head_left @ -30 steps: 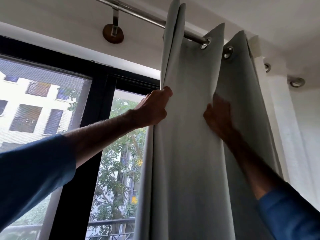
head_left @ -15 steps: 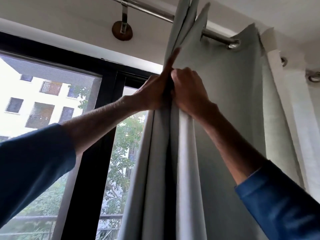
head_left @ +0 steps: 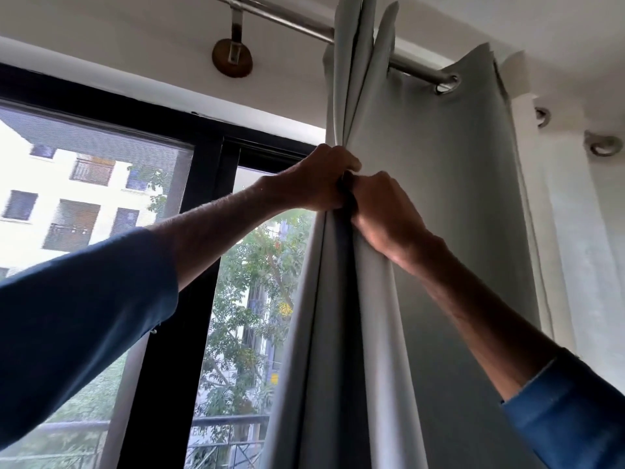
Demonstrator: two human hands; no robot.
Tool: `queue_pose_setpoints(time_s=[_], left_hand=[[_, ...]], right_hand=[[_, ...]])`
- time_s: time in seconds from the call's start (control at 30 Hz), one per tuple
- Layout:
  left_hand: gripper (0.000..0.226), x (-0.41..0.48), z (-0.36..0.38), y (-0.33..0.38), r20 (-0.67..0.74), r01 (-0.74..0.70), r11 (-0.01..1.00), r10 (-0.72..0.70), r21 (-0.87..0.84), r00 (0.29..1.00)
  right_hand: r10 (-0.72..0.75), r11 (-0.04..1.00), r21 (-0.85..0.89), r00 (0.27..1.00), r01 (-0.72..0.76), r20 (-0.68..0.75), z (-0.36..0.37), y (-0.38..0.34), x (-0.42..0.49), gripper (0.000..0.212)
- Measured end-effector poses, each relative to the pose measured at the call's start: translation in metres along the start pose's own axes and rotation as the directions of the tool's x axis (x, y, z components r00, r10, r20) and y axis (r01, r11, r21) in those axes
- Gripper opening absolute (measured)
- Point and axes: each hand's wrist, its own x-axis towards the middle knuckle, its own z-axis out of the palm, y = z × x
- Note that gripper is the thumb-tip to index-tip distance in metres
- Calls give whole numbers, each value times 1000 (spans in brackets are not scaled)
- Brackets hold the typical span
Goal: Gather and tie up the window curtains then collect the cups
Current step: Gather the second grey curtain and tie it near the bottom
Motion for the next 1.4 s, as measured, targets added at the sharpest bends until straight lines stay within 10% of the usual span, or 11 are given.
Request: queue_pose_setpoints(time_s=[0.13,0.23,0.37,0.53,0.73,0.97,1.2,1.4], left_hand=[[46,5,4,-7,1,82,996,-82,-28,997],[20,10,3,-1,65,155,976,-146,-150,987],[35,12,13,4,-76,201,952,-223,-233,972],[48,5,32,-1,-169,215,962,-242,-167,955],[50,3,32,-3,-204,194,965,-228,-173,952],[52,0,33,-6,-180,183,972,-209,-150,961],[59,-2,28,-13,-97,127,981,-142,-146,985],[6,-11,7,-15,-139,65,997,-69,-35,988]], right_hand=[[-85,996,-22,996,84,-39,10,4,-16,12],[-96,983,152,993,104,-62,0,13,-24,45],[171,831,535,985,-155,20,-10,40,-31,54],[467,877,83,799,-473,-378,-6,115,-42,33],[826,560,150,563,-815,-28,-8,169,-59,96],[648,744,-100,750,-661,-136,0,135,-49,32],[298,938,-158,951,-308,-86,10,65,-4,26],[29,999,49,964,-17,-265,-1,-17,33,23]])
